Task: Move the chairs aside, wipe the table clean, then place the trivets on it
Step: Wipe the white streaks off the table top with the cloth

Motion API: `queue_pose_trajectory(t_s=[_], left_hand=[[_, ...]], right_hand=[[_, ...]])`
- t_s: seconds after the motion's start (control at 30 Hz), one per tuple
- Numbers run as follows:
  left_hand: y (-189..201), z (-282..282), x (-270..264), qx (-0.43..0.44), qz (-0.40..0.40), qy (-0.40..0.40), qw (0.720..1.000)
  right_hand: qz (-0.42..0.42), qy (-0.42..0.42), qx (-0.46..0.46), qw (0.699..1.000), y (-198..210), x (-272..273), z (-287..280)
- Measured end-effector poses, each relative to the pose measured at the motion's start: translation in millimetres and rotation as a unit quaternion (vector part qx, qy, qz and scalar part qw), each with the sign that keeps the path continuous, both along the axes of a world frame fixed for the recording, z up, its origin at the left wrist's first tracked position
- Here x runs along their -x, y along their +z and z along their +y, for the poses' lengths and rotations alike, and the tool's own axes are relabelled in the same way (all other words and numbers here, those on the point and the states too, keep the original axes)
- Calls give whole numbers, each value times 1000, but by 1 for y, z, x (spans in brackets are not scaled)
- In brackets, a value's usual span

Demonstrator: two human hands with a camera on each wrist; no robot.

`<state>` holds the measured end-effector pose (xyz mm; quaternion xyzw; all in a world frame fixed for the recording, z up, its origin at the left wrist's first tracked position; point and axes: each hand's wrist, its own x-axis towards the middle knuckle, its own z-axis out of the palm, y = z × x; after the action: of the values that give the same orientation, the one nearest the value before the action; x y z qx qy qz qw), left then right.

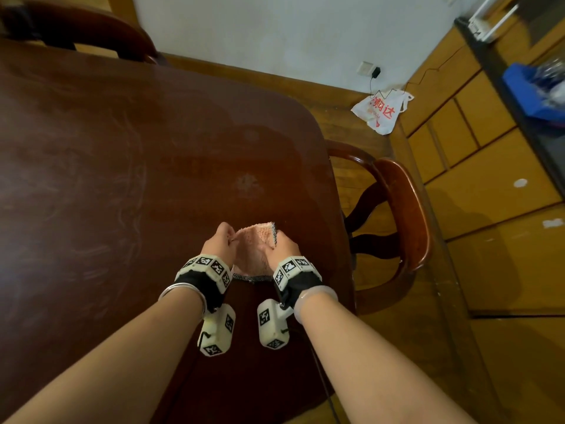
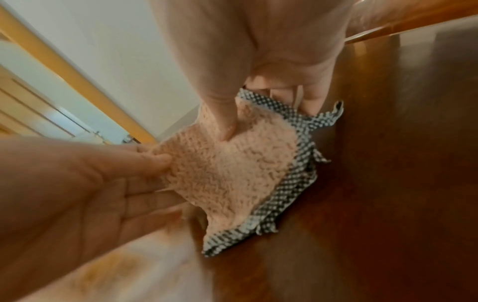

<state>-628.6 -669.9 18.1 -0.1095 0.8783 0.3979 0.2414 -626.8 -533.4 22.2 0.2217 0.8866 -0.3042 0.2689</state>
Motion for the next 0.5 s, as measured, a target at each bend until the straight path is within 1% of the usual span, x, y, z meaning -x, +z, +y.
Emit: queue_pose_trajectory(t_s=[0.1,0.2,0.33,0.43,0.5], left_hand=[[20,-11,-14,-33,30,40,998],[39,-29,-36,-60,55,73,994],[61,-61,-74,-96,69,115,986],[79,-88,-108,-92,78,130,984],[91,-104,-133,-90,90,168,978]], right_hand=[[46,16,30,998,23,-11,-6],[76,39,58,995,51,-31,-19],[77,81,94,989,80,-57,-45],[72,131,115,982,93,-73,-69],[68,177,132,973,103,-83,-88]])
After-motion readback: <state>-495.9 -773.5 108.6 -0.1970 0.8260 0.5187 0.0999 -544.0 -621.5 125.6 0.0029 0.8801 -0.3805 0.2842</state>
